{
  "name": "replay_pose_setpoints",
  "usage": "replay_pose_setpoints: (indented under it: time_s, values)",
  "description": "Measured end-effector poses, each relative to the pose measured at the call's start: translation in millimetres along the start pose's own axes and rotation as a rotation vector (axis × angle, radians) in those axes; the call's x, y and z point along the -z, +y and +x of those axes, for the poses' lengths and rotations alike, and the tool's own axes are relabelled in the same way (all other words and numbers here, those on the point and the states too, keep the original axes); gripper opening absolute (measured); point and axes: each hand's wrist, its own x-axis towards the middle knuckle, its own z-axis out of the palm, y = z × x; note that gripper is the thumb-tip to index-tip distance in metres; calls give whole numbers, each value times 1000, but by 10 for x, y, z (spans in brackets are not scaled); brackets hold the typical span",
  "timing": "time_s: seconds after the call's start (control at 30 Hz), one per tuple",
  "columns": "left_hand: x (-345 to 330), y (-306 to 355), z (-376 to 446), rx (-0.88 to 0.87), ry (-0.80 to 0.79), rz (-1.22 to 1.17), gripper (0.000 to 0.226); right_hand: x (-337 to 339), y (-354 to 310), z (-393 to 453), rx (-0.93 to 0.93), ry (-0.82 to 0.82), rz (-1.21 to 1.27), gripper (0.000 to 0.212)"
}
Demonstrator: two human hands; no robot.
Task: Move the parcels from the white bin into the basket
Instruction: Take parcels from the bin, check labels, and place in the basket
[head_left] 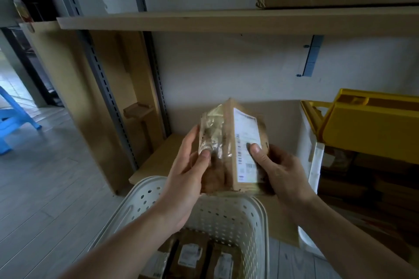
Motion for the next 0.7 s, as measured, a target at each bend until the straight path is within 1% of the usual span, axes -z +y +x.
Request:
replay_pose_setpoints:
  time_s: [0.07,0.1,0.17,0.23,0.37,0.43,0.5,0.57,0.63,0.7]
  values:
    - [-36,-7,-20,-5,-54,46,54,-7,7,3,-9,15,6,33]
    - [-53,-13,-26,-3,-76,61,61,-22,6,-8,2,30,4,31]
    - [-67,-13,-32,-15,-95,67,78,-51,0,-44,35,58,-2,25]
    - [-71,0,-24,-48,-97,83,84,-66,-5,-72,74,75,-43,24]
    - [-61,5,-9,-93,-66,84,74,-98,-14,-110,106,92,-92,27]
    - [-49,-16,-8,-108,-66,67,68,-107,-44,-123,95,84,-87,27]
    - [-27,-48,-7,-118,-72,57,67,-108,-74,-125,58,56,-39,31]
    - [-10,-72,-14,-120,-94,46,66,-107,-88,-114,-23,-4,35,39]
    - [-8,-98,-27,-124,-124,40,62,-105,-99,-109,-118,-100,105,44]
    - [-24,-106,-37,-129,-112,21,60,-86,-108,-111,-171,-203,116,49]
